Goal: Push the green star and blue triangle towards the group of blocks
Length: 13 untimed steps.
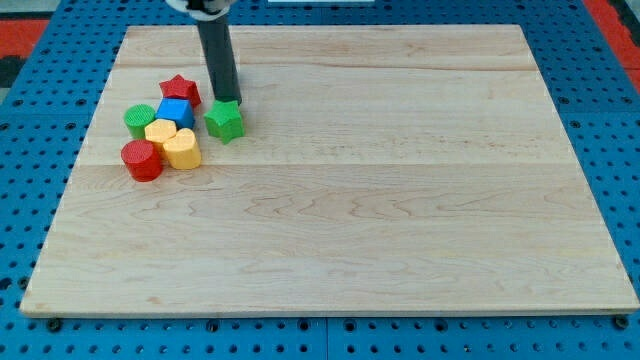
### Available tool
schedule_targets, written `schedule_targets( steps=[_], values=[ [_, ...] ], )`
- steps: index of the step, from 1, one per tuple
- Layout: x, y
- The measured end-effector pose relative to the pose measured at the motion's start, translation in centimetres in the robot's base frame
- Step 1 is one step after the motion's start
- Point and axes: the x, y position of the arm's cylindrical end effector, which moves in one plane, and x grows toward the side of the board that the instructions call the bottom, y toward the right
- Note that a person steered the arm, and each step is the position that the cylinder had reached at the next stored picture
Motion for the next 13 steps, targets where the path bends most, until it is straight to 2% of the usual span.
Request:
schedule_targets(
  steps=[1, 2, 3, 4, 5, 6, 7, 8, 9, 11, 12, 13],
  values=[
    [-2.1, 0.8],
    [-7.8, 3.9],
    [-10.4, 1.7],
    [-8.7, -3.3],
    [-6.2, -5.6],
    [-5.9, -3.2],
    [-7.7, 0.4],
    [-6.7, 2.7],
    [-2.0, 4.1],
    [0.4, 2.5],
    [0.6, -0.5],
    [0.9, 0.9]
  ],
)
